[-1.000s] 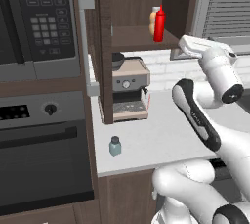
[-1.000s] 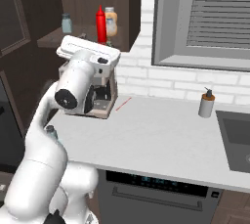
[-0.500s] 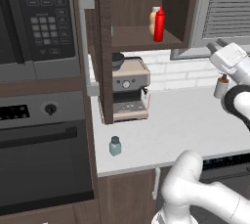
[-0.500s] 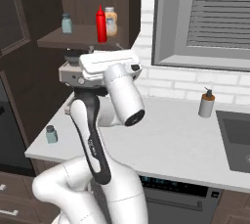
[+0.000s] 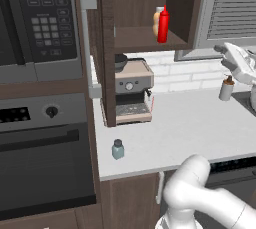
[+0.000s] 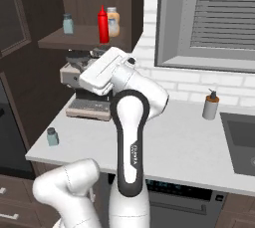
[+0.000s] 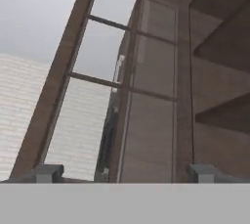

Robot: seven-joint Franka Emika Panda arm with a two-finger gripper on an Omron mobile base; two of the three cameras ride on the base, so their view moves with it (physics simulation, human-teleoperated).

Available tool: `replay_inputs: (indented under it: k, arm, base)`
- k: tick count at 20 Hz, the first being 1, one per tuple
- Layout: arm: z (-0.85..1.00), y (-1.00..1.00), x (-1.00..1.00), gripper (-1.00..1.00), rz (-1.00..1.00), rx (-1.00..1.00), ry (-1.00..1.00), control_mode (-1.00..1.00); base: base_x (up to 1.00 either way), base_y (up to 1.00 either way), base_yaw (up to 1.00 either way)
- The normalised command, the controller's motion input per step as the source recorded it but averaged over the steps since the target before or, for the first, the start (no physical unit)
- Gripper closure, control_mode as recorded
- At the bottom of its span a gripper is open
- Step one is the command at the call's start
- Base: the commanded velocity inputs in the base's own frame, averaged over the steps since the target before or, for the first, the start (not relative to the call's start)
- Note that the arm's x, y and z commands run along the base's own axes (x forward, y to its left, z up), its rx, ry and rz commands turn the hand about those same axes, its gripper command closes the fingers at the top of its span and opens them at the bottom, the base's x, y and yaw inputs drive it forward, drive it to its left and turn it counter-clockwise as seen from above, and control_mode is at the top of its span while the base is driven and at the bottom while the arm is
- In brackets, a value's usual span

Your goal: Put the shaker and condiment bottle from the counter next to their counterparts in the cabinet.

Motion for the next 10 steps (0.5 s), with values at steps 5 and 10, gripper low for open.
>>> replay_inputs:
  k: [5, 10]
  arm:
    - [-0.07, -0.06, -0.93, -1.0, 0.62, -0.5, 0.01, -1.0]
    - [-0.09, 0.0, -0.99, -1.0, 0.29, -0.57, 0.05, -1.0]
  base:
    - [0.0, 0.0, 0.0]
    - [0.0, 0.0, 0.0]
